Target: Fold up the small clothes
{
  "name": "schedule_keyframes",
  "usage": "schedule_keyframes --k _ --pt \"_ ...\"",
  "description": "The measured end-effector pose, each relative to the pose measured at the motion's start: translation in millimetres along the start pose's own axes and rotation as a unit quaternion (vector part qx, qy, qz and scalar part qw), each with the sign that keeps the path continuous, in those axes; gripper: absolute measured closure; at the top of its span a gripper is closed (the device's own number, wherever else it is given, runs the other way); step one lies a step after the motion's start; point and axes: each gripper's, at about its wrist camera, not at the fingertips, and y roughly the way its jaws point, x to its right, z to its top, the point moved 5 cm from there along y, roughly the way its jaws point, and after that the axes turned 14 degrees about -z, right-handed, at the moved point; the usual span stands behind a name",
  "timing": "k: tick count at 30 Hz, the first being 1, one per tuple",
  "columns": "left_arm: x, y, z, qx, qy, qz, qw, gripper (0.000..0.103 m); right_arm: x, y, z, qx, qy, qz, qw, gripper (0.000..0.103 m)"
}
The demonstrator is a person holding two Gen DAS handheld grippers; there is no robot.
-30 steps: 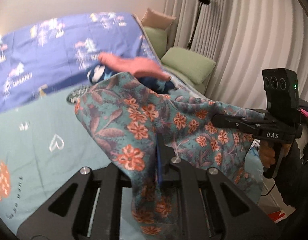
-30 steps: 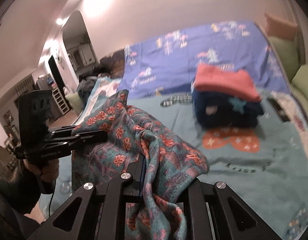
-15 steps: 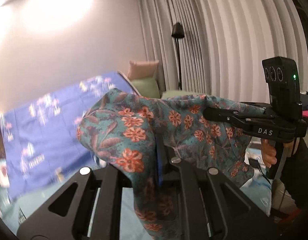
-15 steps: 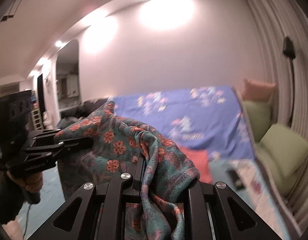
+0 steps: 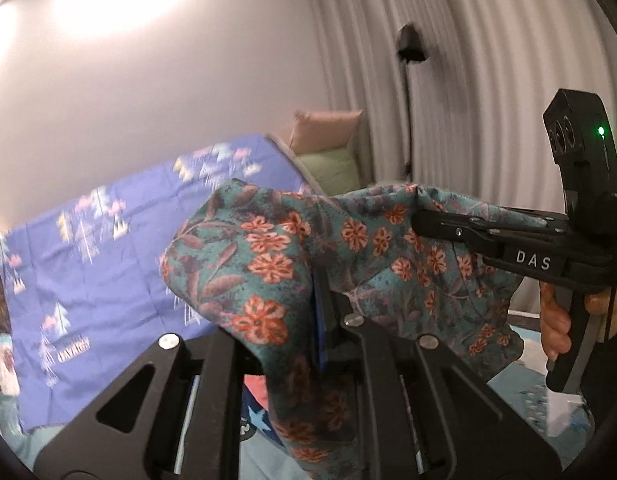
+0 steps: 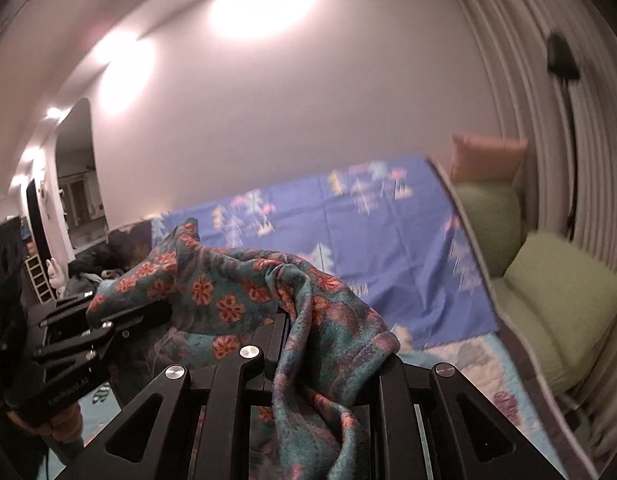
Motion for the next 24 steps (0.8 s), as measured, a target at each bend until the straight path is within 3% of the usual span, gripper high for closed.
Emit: schedule_keyframes --k 3,5,8,10,14,20,24 --pt "-45 57 -36 -0.034 -0.04 0.016 0.9985 0.088 -1 93 -29 -0.07 0.012 0.012 0.997 0.085" --pt "-79 98 -65 -0.065 -0.065 0.048 0.9946 0.086 -3 147 -54 -0.118 0.003 0.007 0.993 0.082" --pt "-124 151 -118 -0.131 -0.103 0.089 0.9821 0.083 -4 217 -96 -0.186 -0.028 -0.043 0.981 0.073" --pt "-132 172 -150 -0.161 -0.101 0.099 0.9768 0.08 -2 240 -121 -0.204 -0.048 -0.09 0.974 0.049" --pt "-124 175 -167 -0.141 -0.053 0.108 0.9827 0.08 3 250 -142 -0.207 -0.055 -0.093 0.972 0.043" --pt "-125 176 -164 -0.141 -0.059 0.109 0.9822 0.08 19 259 -141 -0.229 -0.002 -0.09 0.969 0.032" --pt "-124 167 -162 -0.142 -0.073 0.111 0.9809 0.075 22 232 -129 -0.204 0.014 -0.106 0.973 0.032"
